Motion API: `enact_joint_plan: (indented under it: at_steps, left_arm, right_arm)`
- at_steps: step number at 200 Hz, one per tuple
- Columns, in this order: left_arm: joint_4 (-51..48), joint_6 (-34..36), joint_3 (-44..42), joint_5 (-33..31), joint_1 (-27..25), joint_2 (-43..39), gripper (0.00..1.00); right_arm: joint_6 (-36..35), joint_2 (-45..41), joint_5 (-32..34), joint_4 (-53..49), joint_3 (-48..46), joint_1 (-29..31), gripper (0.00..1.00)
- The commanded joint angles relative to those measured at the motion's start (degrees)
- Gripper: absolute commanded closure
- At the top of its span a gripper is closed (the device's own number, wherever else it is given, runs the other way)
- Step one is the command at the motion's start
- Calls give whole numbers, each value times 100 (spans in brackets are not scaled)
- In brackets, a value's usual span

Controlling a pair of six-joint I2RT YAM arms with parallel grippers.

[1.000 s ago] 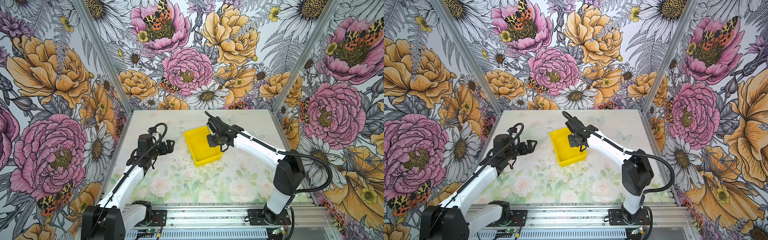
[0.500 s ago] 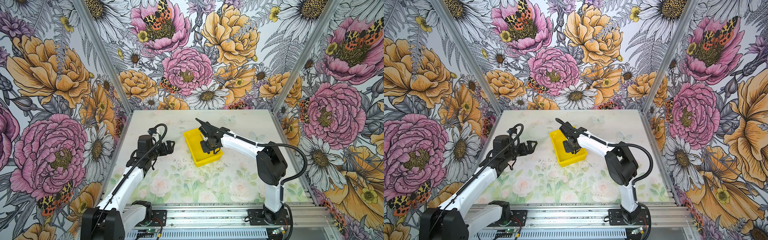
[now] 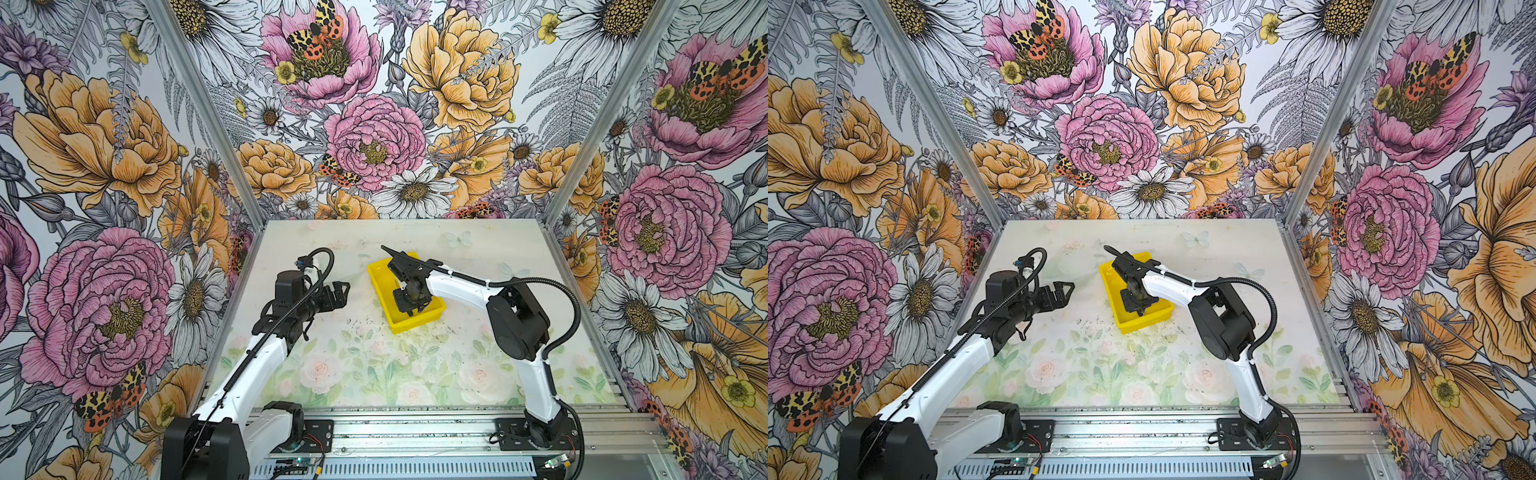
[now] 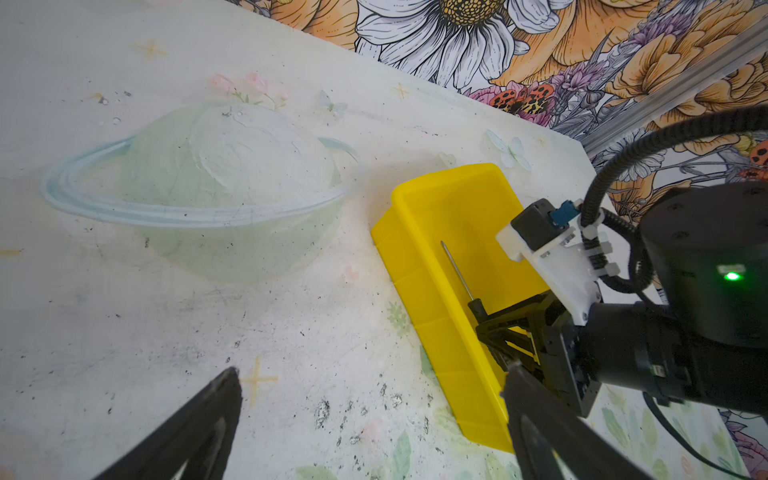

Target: Put the screwdriver in the bin

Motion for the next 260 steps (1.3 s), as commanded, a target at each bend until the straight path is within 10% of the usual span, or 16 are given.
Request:
enact_joint_plan:
  at_steps: [1,149,260]
  left_arm:
    - [124,-34,-65,115,23,-99,2]
    - [138,-35,-83,19,46,-116,1]
    - [-303,-90,113,-1045,393,145,1]
  right_arm:
    - [119,135,4,79,206,33,100]
    - [156,-220,354,103,230,43,66]
    - [-31,-3148,1726,576,-1644,15,36]
